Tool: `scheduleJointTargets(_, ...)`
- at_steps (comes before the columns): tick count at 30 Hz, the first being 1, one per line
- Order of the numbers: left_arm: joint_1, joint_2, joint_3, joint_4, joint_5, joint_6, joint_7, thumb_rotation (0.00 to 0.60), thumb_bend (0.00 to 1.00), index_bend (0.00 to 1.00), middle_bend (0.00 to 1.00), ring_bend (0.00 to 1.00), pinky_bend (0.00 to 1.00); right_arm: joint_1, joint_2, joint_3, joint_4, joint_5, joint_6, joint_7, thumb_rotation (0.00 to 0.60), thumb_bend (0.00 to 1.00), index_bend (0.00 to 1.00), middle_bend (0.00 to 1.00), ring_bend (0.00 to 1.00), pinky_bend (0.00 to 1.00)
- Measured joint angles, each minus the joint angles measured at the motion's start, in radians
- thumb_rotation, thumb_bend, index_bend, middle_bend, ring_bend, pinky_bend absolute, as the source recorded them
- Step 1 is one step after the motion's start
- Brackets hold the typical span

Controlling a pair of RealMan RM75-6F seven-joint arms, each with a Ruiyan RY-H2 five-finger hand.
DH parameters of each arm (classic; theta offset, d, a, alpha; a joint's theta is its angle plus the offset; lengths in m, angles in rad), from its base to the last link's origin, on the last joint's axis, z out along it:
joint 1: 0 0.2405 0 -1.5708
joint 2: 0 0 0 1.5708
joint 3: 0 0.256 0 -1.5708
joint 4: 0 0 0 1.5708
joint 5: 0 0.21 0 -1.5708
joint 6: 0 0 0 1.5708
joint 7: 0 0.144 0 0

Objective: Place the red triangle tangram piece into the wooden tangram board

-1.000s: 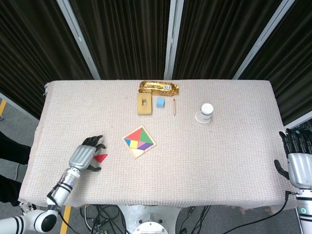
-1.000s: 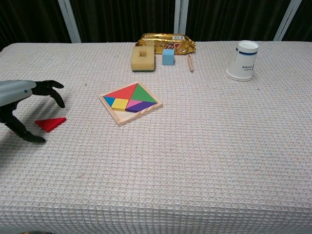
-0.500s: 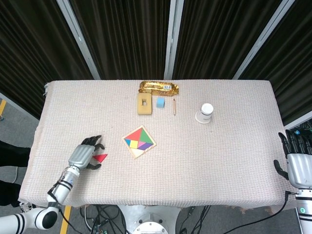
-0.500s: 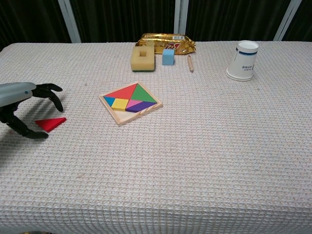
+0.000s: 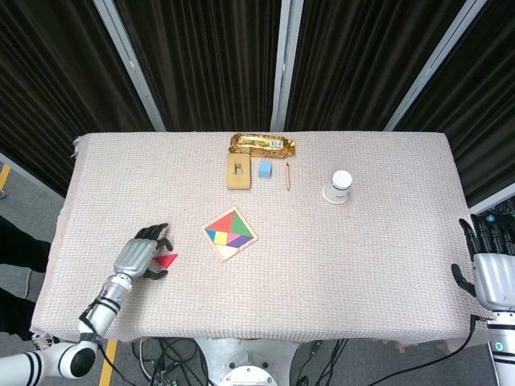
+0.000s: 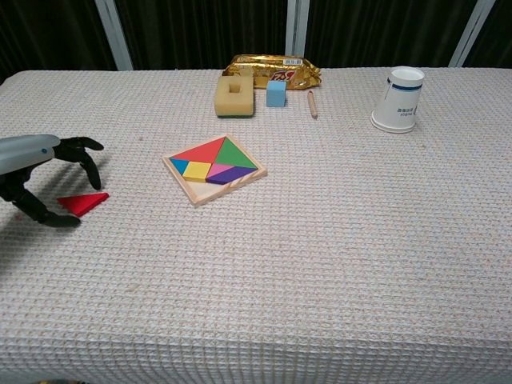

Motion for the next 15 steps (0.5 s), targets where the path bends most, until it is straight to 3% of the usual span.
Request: scheduleJointTargets(15, -0.006, -0.002, 0.003, 0.000, -0.007, 0.000, -0.013, 0.600, 0.22, 0.41, 0.03, 0.00, 0.08, 0.002, -0.007, 0.001, 0.011, 0.001, -0.001, 0.008, 0.600, 0.26, 0.00, 0.00, 0.00, 0.00)
